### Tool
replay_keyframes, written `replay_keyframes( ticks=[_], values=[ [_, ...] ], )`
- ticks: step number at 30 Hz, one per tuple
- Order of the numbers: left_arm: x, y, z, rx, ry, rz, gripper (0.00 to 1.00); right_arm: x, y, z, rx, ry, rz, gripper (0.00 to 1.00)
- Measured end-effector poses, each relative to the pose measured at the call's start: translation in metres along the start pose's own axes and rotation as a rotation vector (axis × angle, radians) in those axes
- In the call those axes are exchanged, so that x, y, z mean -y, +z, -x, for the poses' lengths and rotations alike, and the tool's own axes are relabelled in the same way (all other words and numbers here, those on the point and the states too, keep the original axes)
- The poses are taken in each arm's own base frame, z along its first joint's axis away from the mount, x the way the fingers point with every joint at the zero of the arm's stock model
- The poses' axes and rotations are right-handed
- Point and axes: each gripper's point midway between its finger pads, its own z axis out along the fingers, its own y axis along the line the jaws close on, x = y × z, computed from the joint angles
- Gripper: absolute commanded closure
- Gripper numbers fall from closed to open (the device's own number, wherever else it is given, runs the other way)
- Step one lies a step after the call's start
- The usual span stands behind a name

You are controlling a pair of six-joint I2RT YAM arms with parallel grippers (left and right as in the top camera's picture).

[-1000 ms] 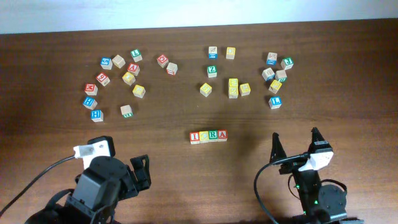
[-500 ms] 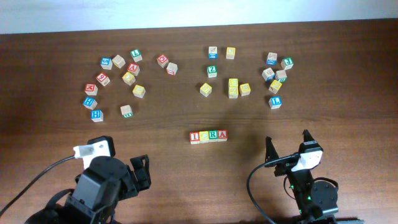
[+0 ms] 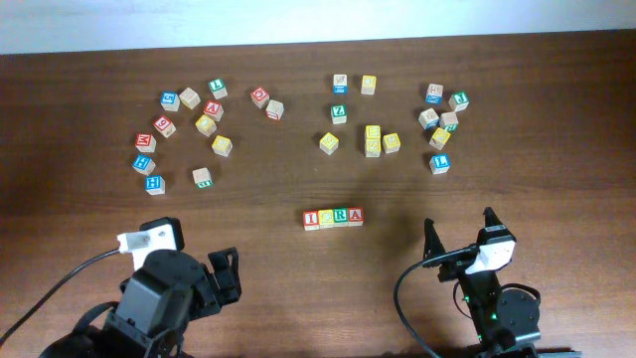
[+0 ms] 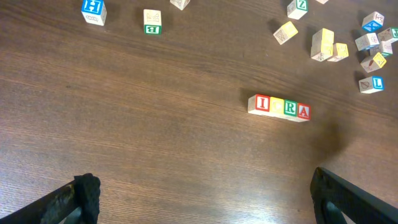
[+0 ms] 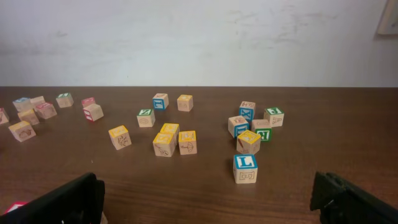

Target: Spell out ICRA

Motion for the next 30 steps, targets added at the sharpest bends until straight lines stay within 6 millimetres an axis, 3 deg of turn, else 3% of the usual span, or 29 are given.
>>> replay_keyframes(
  ticks=[9, 14, 19, 24, 30],
  values=[
    [0.000, 0.000, 0.000, 0.000, 0.000, 0.000, 0.01, 0.000, 0.000, 0.000, 0.000, 0.000, 0.000, 0.02],
    [-0.019, -0.001, -0.019, -0.078, 0.030, 0.075, 0.01, 0.000, 0.000, 0.000, 0.000, 0.001, 0.000, 0.02],
    [-0.015, 0.000, -0.016, -0.063, 0.030, 0.060, 0.01, 0.000, 0.000, 0.000, 0.000, 0.001, 0.000, 0.02],
    [0.015, 0.022, 0.013, 0.094, 0.190, -0.127, 0.01, 0.000, 0.000, 0.000, 0.000, 0.000, 0.000, 0.02],
    [0.000, 0.045, -0.004, 0.257, 0.262, -0.209, 0.01, 0.000, 0.000, 0.000, 0.000, 0.000, 0.000, 0.02]
  ],
)
